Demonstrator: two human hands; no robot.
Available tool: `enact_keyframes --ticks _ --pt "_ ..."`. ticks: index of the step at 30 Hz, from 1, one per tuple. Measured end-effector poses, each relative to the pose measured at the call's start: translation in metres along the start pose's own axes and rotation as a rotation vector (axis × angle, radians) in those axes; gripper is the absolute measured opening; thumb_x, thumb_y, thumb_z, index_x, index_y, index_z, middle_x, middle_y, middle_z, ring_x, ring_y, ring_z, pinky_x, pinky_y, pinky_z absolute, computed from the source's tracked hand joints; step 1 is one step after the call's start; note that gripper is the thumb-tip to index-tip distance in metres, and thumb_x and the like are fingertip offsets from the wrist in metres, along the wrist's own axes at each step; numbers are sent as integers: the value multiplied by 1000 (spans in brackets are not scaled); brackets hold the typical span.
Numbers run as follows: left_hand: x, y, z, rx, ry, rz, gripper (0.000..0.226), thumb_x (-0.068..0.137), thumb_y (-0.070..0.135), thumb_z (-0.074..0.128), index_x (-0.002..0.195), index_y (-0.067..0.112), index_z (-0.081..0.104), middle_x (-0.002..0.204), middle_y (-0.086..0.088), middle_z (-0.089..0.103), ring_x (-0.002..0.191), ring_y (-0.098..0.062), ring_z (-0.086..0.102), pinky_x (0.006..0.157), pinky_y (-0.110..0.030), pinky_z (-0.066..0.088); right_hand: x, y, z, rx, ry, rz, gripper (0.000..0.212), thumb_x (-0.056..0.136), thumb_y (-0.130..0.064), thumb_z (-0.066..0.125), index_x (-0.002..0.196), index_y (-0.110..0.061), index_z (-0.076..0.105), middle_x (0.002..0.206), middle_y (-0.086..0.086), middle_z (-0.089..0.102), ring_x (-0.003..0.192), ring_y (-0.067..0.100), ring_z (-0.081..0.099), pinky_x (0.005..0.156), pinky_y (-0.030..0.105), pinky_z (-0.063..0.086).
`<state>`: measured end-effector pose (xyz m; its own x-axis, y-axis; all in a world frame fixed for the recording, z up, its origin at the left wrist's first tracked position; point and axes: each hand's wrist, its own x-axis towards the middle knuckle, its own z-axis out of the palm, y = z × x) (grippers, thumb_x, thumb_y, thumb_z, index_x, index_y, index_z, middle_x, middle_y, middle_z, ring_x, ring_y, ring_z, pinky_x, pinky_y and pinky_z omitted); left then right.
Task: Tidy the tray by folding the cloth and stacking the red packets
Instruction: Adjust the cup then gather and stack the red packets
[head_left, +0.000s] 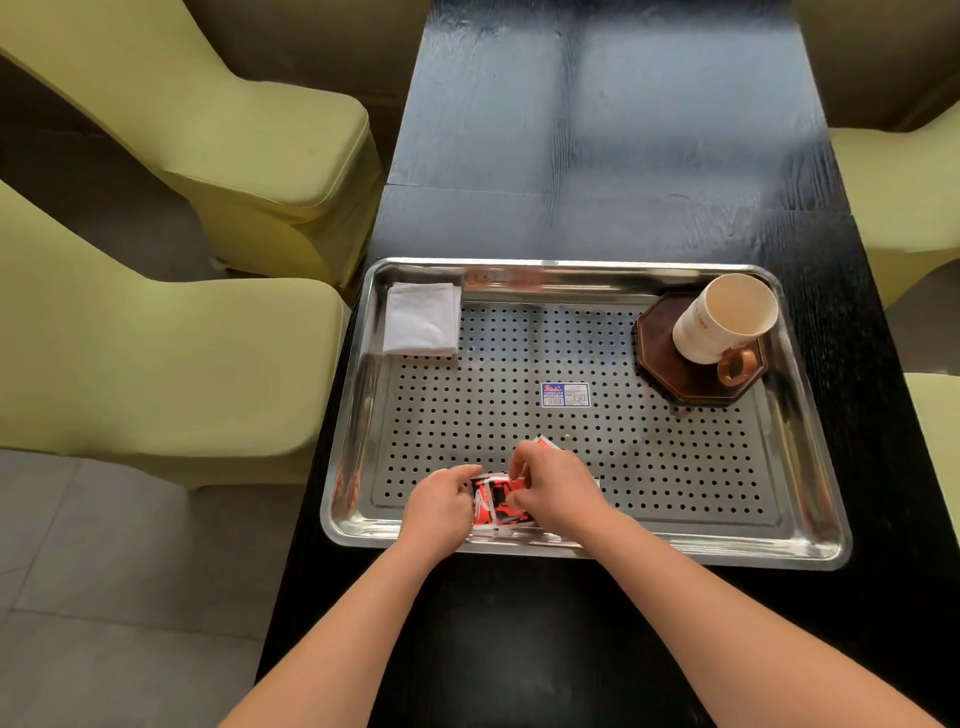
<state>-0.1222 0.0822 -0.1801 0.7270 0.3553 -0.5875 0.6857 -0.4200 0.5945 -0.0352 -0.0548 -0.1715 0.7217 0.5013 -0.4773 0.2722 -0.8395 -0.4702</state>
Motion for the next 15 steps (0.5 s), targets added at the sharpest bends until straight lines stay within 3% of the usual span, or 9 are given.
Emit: enact_keyframes --ticks 3,6,8,11,15 --pt "0 -1 -1 -80 -9 -29 54 90 1 40 138 19 58 124 -15 67 114 -35 62 97 -51 51 2 -6 7 43 15 -25 28 83 -16 75 109 -18 65 103 3 68 96 22 63 78 31 48" --pt "-1 -1 -1 -57 13 -17 49 90 16 50 137 23 57 108 -8 70 94 -23 67 89 -41 54 1 0 12 6 84 -63 33 86 -23 73 118 -19 66 109 1 61 99 21 60 84 33 48" --pt "-1 0 1 48 32 24 51 85 35 63 135 29 56 96 1 65 88 -15 62 82 -34 52 0 11 10 -17 148 -46 29 89 -23 68 117 -19 66 111 0 59 102 22 57 84 35 49" --pt "-2 3 7 229 45 47 63 75 59 71 132 38 55 103 5 57 95 -15 60 76 -31 49 -6 25 10 -169 132 -130 25 88 -19 66 113 -16 68 114 -1 55 104 23 51 82 39 51" --pt "-3 6 15 404 67 90 55 80 56 69 129 41 53 102 6 50 89 -15 60 73 -31 50 -17 31 19 -203 106 -183 19 87 -18 66 105 -15 70 113 2 55 108 24 51 82 40 52"
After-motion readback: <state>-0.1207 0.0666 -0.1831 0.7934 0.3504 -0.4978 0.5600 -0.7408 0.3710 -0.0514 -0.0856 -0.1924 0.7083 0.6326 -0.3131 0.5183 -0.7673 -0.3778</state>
